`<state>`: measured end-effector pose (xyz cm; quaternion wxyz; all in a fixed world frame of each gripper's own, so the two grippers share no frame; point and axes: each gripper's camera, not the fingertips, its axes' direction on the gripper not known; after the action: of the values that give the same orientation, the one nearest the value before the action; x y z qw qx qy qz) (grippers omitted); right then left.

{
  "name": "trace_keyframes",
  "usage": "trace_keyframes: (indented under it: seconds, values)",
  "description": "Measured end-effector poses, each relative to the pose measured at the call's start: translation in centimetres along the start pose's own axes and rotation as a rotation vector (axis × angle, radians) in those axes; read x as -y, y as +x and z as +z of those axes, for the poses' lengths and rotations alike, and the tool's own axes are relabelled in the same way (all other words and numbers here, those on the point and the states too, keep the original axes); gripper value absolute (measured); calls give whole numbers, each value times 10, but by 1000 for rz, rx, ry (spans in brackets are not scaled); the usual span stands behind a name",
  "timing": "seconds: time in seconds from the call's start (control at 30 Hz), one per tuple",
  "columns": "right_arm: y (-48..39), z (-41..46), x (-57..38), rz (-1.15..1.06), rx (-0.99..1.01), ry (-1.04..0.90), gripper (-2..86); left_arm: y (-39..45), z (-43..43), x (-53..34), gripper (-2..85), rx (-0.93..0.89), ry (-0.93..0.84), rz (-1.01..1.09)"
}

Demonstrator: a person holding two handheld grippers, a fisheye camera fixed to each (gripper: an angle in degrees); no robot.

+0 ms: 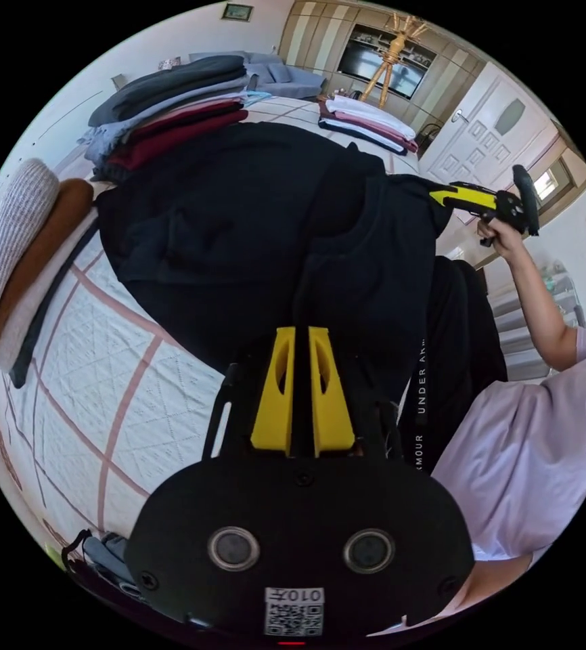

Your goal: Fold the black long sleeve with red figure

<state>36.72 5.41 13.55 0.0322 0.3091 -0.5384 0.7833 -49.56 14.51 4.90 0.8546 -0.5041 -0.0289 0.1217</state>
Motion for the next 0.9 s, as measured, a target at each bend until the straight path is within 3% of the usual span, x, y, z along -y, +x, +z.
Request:
trace_keyframes:
  seconds: [0.27,0.43,0.53,0.67,0.9]
  values:
    - [81,34,4,-30,324,-42,114,8,3,0,103,-61,26,28]
    - [98,59,13,-42,416,-146,54,16,3,-1,124,-55,33,22]
    - [101,37,4,-82,397,-40,38,29,-5,-4,138,-2,56,42]
    - [98,-18,-46,-375,454,221,39,49,-14,-9,152,113,70,117]
    - [140,-25,-131,-373,512,296,36,59,-10,-17,171,63,29,160]
